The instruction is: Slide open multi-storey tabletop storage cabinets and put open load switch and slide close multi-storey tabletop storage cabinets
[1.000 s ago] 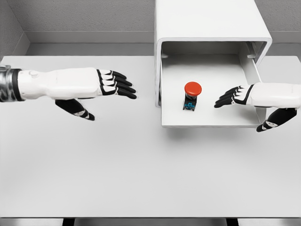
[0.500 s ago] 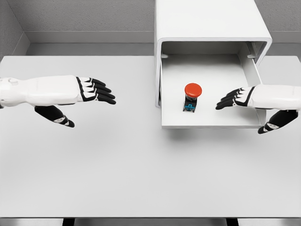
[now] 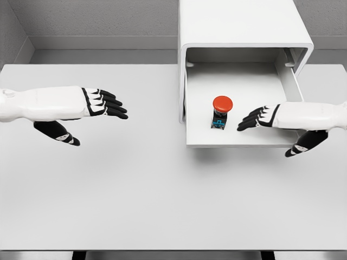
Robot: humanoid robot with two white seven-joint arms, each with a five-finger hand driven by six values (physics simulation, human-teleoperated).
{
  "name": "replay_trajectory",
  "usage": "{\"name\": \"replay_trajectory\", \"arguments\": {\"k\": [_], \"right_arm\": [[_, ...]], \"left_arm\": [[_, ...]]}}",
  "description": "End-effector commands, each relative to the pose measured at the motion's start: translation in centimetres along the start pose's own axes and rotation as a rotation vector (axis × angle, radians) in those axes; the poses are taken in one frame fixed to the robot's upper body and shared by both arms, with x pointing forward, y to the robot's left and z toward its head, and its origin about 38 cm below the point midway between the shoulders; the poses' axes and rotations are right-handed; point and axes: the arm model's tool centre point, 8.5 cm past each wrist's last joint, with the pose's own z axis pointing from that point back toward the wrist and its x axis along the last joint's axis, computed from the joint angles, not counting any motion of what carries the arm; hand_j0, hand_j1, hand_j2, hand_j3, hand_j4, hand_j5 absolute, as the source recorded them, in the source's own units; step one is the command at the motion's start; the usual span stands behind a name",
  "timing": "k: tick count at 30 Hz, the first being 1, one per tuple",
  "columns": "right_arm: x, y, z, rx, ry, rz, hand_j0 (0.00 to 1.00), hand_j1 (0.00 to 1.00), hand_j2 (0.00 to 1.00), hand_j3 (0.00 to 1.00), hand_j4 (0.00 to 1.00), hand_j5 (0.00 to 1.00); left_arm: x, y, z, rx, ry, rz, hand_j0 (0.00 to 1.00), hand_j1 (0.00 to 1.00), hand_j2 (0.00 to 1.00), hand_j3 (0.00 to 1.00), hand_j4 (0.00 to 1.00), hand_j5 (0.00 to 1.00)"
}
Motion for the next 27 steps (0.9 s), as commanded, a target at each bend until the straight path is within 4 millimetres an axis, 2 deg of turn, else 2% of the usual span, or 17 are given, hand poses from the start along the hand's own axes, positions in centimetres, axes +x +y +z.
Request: {"name": "replay_trajectory", "arguments": {"k": [1, 5, 7, 11, 13, 15, 17, 19, 21, 27], "right_arm": [[-0.1, -0.1, -0.5, -0.002, -0.004, 0.004, 1.0, 1.0, 1.0, 1.0, 1.0, 1.0], [-0.5, -0.1, -0.3, -0.004, 0.011, 0.004, 1.0, 1.0, 1.0, 1.0, 1.0, 1.0], [-0.5, -0.3, -1.3, -0.005, -0.006, 0.02, 1.0, 1.0, 1.0, 1.0, 1.0, 1.0], [-1.1, -0.8, -1.0, -0.018, 0.016, 0.02, 1.0, 1.0, 1.0, 1.0, 1.0, 1.0], [-1.1, -1.7, -0.7, -0.027, 0.024, 0.041, 1.0, 1.0, 1.0, 1.0, 1.0, 1.0], [-1.9, -1.6, -0.4, -0.032, 0.048, 0.028, 1.0, 1.0, 1.0, 1.0, 1.0, 1.0], [-2.4, -2.1, -1.2, -0.051, 0.038, 0.025, 1.0, 1.0, 1.0, 1.0, 1.0, 1.0], [-2.3, -2.9, -1.1, -0.055, 0.044, 0.049, 1.0, 1.0, 1.0, 1.0, 1.0, 1.0], [-2.5, -3.6, -2.3, -0.075, 0.025, 0.052, 1.0, 1.0, 1.0, 1.0, 1.0, 1.0], [-3.7, -4.6, -1.9, -0.099, 0.056, 0.047, 1.0, 1.0, 1.0, 1.0, 1.0, 1.0]], "left_arm": [[0.0, 0.1, 0.1, 0.003, 0.002, 0.005, 1.0, 1.0, 1.0, 1.0, 1.0, 1.0], [0.0, 0.1, 0.1, 0.003, 0.002, 0.005, 1.0, 1.0, 1.0, 1.0, 1.0, 1.0], [0.0, 0.1, 0.1, 0.003, 0.002, 0.005, 1.0, 1.0, 1.0, 1.0, 1.0, 1.0], [-0.1, 0.1, 0.1, 0.004, 0.003, 0.006, 1.0, 1.0, 1.0, 1.0, 1.0, 1.0], [0.0, 0.1, 0.1, 0.003, 0.002, 0.005, 1.0, 1.0, 1.0, 1.0, 1.0, 1.0], [0.0, 0.1, 0.1, 0.003, 0.003, 0.005, 1.0, 1.0, 1.0, 1.0, 1.0, 1.0], [-0.1, 0.1, 0.2, 0.003, 0.004, 0.006, 1.0, 1.0, 1.0, 1.0, 1.0, 1.0], [-0.1, 0.1, 0.2, 0.003, 0.004, 0.006, 1.0, 1.0, 1.0, 1.0, 1.0, 1.0], [-0.1, 0.1, 0.2, 0.003, 0.004, 0.006, 1.0, 1.0, 1.0, 1.0, 1.0, 1.0], [-0.2, 0.3, 0.9, 0.003, 0.023, 0.001, 1.0, 1.0, 1.0, 1.0, 1.0, 1.0]]}}
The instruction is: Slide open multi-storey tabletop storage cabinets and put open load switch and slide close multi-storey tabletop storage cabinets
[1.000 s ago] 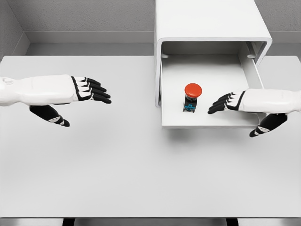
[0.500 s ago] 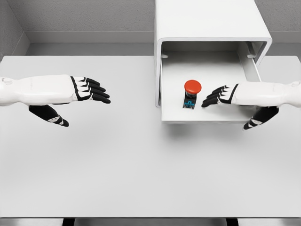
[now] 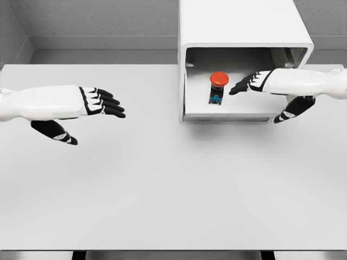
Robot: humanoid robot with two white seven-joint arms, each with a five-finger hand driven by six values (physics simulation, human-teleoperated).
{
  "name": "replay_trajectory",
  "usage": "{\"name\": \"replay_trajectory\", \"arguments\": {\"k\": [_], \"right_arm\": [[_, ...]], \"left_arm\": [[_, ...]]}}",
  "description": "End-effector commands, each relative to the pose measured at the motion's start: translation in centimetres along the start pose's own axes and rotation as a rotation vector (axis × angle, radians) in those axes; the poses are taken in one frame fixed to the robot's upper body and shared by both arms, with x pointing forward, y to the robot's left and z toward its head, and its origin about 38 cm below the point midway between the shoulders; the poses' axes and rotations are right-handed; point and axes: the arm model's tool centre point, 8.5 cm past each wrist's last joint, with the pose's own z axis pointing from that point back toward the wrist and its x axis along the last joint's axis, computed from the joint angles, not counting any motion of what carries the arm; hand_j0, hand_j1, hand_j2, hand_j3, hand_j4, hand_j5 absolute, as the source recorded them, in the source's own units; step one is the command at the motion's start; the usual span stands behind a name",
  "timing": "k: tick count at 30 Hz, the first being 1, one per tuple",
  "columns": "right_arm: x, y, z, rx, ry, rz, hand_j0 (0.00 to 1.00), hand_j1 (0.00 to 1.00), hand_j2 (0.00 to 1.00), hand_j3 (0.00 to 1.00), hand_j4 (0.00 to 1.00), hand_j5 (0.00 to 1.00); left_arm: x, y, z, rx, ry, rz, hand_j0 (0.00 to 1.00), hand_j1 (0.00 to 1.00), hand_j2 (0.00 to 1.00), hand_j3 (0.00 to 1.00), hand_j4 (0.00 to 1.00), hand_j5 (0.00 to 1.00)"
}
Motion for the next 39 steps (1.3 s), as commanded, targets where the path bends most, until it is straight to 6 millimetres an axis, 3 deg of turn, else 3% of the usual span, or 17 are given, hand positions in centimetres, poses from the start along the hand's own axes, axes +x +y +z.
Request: {"name": "replay_trajectory", "arguments": {"k": [1, 13, 19, 21, 24, 30, 34, 37, 39], "right_arm": [[-0.5, 0.0, 0.1, -0.007, 0.013, -0.014, 1.0, 1.0, 1.0, 1.0, 1.0, 1.0], [0.6, 0.6, -0.4, 0.021, -0.014, 0.011, 1.0, 1.0, 1.0, 1.0, 1.0, 1.0], [-1.2, 1.7, -1.3, 0.056, 0.041, 0.024, 1.0, 1.0, 1.0, 1.0, 1.0, 1.0], [-0.8, 2.4, -2.1, 0.08, 0.027, 0.036, 1.0, 1.0, 1.0, 1.0, 1.0, 1.0], [1.5, 2.6, -3.3, 0.109, -0.03, 0.1, 1.0, 1.0, 1.0, 1.0, 1.0, 1.0], [1.4, 2.5, -3.0, 0.107, -0.023, 0.099, 1.0, 1.0, 1.0, 1.0, 1.0, 1.0], [1.5, -0.9, -1.9, 0.051, -0.004, 0.151, 1.0, 1.0, 1.0, 1.0, 1.0, 1.0], [1.3, -0.9, -0.7, 0.053, 0.022, 0.155, 1.0, 1.0, 1.0, 1.0, 1.0, 1.0], [3.0, -0.7, 0.2, 0.081, 0.006, 0.192, 1.0, 1.0, 1.0, 1.0, 1.0, 1.0]], "left_arm": [[-0.1, 0.2, 0.4, 0.003, 0.009, 0.003, 1.0, 1.0, 1.0, 1.0, 1.0, 1.0], [-0.1, 0.2, 0.4, 0.003, 0.009, 0.003, 1.0, 1.0, 1.0, 1.0, 1.0, 1.0], [-0.1, -0.1, 0.3, 0.001, 0.007, 0.008, 1.0, 1.0, 1.0, 1.0, 1.0, 1.0], [-0.1, -0.1, 0.3, 0.001, 0.007, 0.008, 1.0, 1.0, 1.0, 1.0, 1.0, 1.0], [-0.1, -0.1, 0.3, 0.001, 0.007, 0.008, 1.0, 1.0, 1.0, 1.0, 1.0, 1.0], [-0.1, -0.1, 0.3, 0.001, 0.007, 0.008, 1.0, 1.0, 1.0, 1.0, 1.0, 1.0], [-0.1, -0.3, 0.2, -0.001, 0.006, 0.014, 1.0, 1.0, 1.0, 1.0, 1.0, 1.0], [-0.1, -0.3, 0.2, -0.001, 0.006, 0.014, 1.0, 1.0, 1.0, 1.0, 1.0, 1.0], [-0.1, -0.3, 0.2, -0.001, 0.006, 0.014, 1.0, 1.0, 1.0, 1.0, 1.0, 1.0]]}}
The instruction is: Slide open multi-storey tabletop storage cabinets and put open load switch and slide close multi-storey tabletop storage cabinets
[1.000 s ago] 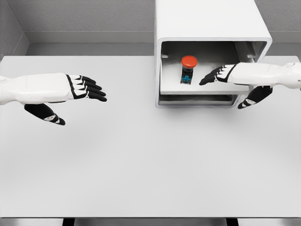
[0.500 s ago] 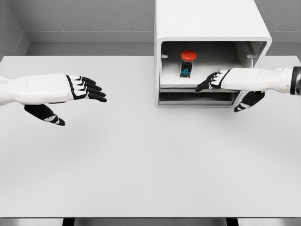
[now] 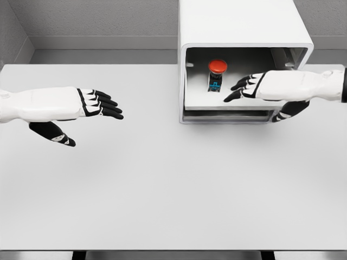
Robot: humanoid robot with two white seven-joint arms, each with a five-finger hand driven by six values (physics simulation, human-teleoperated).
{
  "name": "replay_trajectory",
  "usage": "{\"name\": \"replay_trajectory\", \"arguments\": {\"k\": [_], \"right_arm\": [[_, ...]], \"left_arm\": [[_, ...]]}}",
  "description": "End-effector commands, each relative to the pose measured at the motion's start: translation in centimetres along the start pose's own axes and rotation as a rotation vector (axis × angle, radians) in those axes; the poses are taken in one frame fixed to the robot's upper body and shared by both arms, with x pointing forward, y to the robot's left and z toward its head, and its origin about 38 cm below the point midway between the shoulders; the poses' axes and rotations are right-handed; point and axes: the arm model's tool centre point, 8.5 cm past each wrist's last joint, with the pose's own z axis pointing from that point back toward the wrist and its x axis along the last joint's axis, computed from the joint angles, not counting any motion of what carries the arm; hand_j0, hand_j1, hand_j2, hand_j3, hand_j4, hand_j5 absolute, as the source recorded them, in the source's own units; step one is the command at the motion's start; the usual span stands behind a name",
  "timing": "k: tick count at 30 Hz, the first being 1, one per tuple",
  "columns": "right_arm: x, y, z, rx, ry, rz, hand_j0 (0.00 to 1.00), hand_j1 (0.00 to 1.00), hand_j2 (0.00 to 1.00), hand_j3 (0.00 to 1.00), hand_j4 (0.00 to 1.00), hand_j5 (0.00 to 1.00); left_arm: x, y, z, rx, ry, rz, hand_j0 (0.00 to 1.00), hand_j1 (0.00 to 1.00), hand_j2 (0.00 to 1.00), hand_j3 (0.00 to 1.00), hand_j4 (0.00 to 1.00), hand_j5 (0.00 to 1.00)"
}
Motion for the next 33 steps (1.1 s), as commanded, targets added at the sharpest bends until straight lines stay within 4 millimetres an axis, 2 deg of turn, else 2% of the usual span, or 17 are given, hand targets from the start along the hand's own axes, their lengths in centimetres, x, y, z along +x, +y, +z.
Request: {"name": "replay_trajectory", "arguments": {"k": [1, 3, 6, 11, 15, 17, 19, 22, 30, 32, 33], "right_arm": [[1.5, -0.3, 1.4, 0.017, -0.005, 0.035, 1.0, 1.0, 1.0, 1.0, 1.0, 1.0], [1.5, 0.5, 1.8, 0.028, -0.003, 0.011, 1.0, 1.0, 1.0, 1.0, 1.0, 1.0], [1.8, 0.4, 1.9, -0.004, -0.01, 0.007, 1.0, 1.0, 1.0, 1.0, 1.0, 1.0], [2.2, 3.9, 0.4, 0.082, -0.047, -0.055, 1.0, 1.0, 1.0, 1.0, 1.0, 1.0], [2.3, 5.2, 0.0, 0.129, -0.052, -0.068, 1.0, 1.0, 1.0, 1.0, 1.0, 1.0], [2.0, 5.2, -0.1, 0.133, -0.047, -0.07, 1.0, 1.0, 1.0, 1.0, 1.0, 1.0], [1.5, 5.4, -1.1, 0.143, -0.041, -0.05, 1.0, 1.0, 1.0, 1.0, 1.0, 1.0], [0.1, 5.5, -0.9, 0.135, -0.002, -0.069, 1.0, 1.0, 1.0, 1.0, 1.0, 1.0], [-2.3, 4.0, -2.0, 0.091, 0.034, -0.083, 1.0, 1.0, 1.0, 1.0, 1.0, 1.0], [-2.2, 4.1, -2.3, 0.095, 0.031, -0.078, 1.0, 1.0, 1.0, 1.0, 1.0, 1.0], [-1.4, 4.1, -2.6, 0.101, 0.008, -0.065, 1.0, 1.0, 1.0, 1.0, 1.0, 1.0]], "left_arm": [[0.0, 0.1, 0.0, 0.004, 0.0, 0.006, 1.0, 1.0, 1.0, 1.0, 1.0, 1.0], [0.0, 0.0, 0.0, 0.004, 0.0, 0.007, 1.0, 1.0, 1.0, 1.0, 1.0, 1.0], [0.0, -0.1, 0.0, 0.003, -0.002, 0.009, 1.0, 1.0, 1.0, 1.0, 1.0, 1.0], [0.0, -0.2, 0.0, 0.002, -0.001, 0.011, 1.0, 1.0, 1.0, 1.0, 1.0, 1.0], [0.0, -0.6, 0.0, 0.0, 0.0, 0.021, 1.0, 1.0, 1.0, 1.0, 1.0, 1.0], [0.0, -0.6, 0.2, 0.003, 0.004, 0.022, 1.0, 1.0, 1.0, 1.0, 1.0, 1.0], [-0.1, -0.7, 0.2, 0.003, 0.004, 0.026, 1.0, 1.0, 1.0, 1.0, 1.0, 1.0], [-0.1, -0.7, 0.2, 0.003, 0.004, 0.026, 1.0, 1.0, 1.0, 1.0, 1.0, 1.0], [-0.1, -0.9, 0.2, 0.0, 0.003, 0.029, 1.0, 1.0, 1.0, 1.0, 1.0, 1.0], [-0.1, -0.9, 0.2, 0.0, 0.003, 0.029, 1.0, 1.0, 1.0, 1.0, 1.0, 1.0], [-0.1, -1.1, 0.1, -0.001, 0.003, 0.036, 1.0, 1.0, 1.0, 1.0, 1.0, 1.0]]}}
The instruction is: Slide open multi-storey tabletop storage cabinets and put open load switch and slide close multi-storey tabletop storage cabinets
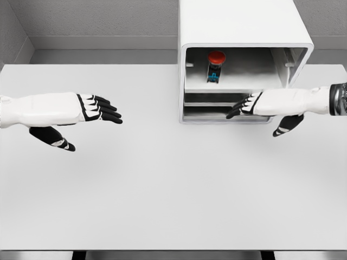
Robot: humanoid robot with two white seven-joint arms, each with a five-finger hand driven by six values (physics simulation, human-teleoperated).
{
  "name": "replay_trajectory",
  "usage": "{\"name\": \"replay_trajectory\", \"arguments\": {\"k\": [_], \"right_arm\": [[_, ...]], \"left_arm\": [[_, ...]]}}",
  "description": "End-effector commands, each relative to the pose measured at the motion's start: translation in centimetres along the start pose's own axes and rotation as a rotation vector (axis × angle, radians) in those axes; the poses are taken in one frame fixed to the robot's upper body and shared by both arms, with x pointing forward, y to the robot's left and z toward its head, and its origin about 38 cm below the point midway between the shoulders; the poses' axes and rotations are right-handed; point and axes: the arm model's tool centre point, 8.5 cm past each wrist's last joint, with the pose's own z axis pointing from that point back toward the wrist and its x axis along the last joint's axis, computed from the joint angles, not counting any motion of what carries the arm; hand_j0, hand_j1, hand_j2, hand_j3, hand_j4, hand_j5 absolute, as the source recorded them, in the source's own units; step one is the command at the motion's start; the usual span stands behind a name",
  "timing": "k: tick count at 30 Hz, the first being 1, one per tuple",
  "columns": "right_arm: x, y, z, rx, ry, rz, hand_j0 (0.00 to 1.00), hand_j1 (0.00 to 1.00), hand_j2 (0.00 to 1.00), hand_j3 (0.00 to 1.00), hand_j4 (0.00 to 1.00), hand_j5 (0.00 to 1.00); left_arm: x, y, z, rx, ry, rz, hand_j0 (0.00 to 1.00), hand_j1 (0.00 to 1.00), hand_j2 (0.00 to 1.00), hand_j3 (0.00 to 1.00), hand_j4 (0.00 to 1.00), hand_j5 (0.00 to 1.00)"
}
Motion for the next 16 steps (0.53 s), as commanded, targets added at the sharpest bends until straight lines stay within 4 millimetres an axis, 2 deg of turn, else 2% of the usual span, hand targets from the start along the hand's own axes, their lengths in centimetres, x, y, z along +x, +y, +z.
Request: {"name": "replay_trajectory", "arguments": {"k": [1, 3, 6, 16], "right_arm": [[1.8, -0.5, -0.5, 0.0, -0.047, 0.035, 1.0, 1.0, 1.0, 1.0, 1.0, 1.0], [2.1, 0.8, 0.5, 0.022, -0.04, 0.021, 1.0, 1.0, 1.0, 1.0, 1.0, 1.0], [1.6, 1.1, 1.6, 0.027, -0.011, 0.012, 1.0, 1.0, 1.0, 1.0, 1.0, 1.0], [1.1, 1.2, 2.1, 0.023, 0.006, -0.002, 1.0, 1.0, 1.0, 1.0, 1.0, 1.0]], "left_arm": [[0.0, 0.1, 0.1, 0.006, 0.0, 0.004, 1.0, 1.0, 1.0, 1.0, 1.0, 1.0], [0.0, 0.1, 0.0, 0.005, 0.0, 0.005, 1.0, 1.0, 1.0, 1.0, 1.0, 1.0], [-0.1, 0.0, 0.1, 0.004, 0.003, 0.004, 1.0, 1.0, 1.0, 1.0, 1.0, 1.0], [-0.1, 0.0, 0.1, 0.002, 0.004, 0.006, 1.0, 1.0, 1.0, 1.0, 1.0, 1.0]]}}
